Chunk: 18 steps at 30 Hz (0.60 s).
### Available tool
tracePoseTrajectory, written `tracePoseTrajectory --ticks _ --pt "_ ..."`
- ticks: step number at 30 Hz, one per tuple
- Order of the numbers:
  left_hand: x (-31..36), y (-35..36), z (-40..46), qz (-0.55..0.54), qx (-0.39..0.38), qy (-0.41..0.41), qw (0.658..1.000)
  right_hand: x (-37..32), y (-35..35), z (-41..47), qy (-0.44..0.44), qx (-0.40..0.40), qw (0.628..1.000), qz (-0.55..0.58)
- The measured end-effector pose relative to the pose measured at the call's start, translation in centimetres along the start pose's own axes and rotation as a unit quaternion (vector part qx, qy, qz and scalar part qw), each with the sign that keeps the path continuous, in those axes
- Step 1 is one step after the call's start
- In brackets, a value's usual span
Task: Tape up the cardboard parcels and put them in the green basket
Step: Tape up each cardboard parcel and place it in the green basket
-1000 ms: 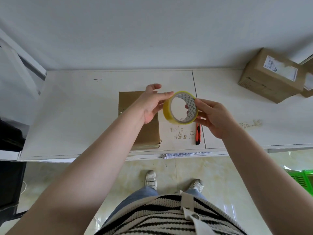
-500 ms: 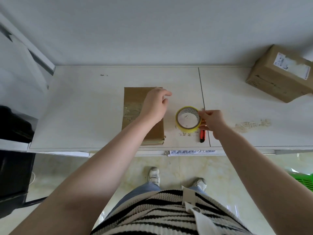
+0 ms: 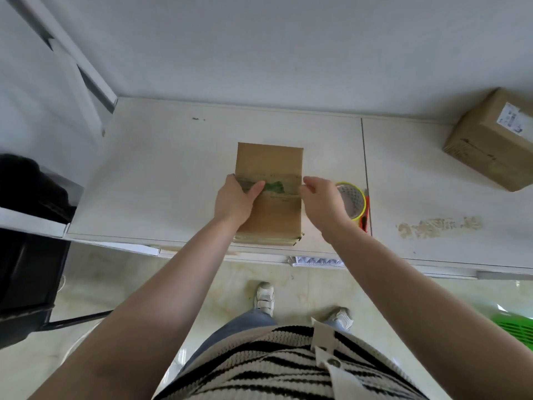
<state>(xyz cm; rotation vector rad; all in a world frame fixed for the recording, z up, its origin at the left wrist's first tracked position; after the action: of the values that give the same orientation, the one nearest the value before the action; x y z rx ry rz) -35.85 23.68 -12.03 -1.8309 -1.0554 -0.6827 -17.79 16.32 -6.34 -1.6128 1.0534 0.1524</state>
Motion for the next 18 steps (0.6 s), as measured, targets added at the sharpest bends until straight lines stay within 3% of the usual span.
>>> tracePoseTrajectory --ticks 4,8,12,14,18 --pt "-0.3 0.2 0.3 0.038 0.011 0.011 0.999 0.4 2.0 -0.2 0.064 -0.011 0.996 0.058" --pt "-0.3 0.1 0.4 0.060 0.019 0.027 0.998 0.1 4.7 -0.2 0.081 -0.063 0.994 0.043" --pt "-0.1 0.2 0.2 0.059 0.019 0.036 0.997 1.4 4.3 1.3 0.127 -0.008 0.989 0.068" --pt "0.1 0.1 0.2 0.070 0.021 0.041 0.996 2.1 5.0 1.8 0.166 -0.037 0.981 0.089" --pt "0.1 0.2 0.2 0.072 0.011 0.035 0.997 1.6 5.7 2.1 0.127 -0.062 0.989 0.041"
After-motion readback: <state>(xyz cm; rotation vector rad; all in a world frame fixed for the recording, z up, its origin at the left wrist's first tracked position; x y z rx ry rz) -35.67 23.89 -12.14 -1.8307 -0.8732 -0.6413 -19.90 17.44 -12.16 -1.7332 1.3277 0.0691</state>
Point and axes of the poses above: each hand's wrist, its own z-axis towards the middle knuckle, its own y-axis out of the palm, x = y × z, the point moved 7 cm from there along z, towards the middle knuckle, and after that the axes turned 13 degrees about -z, right-handed, at the moved point
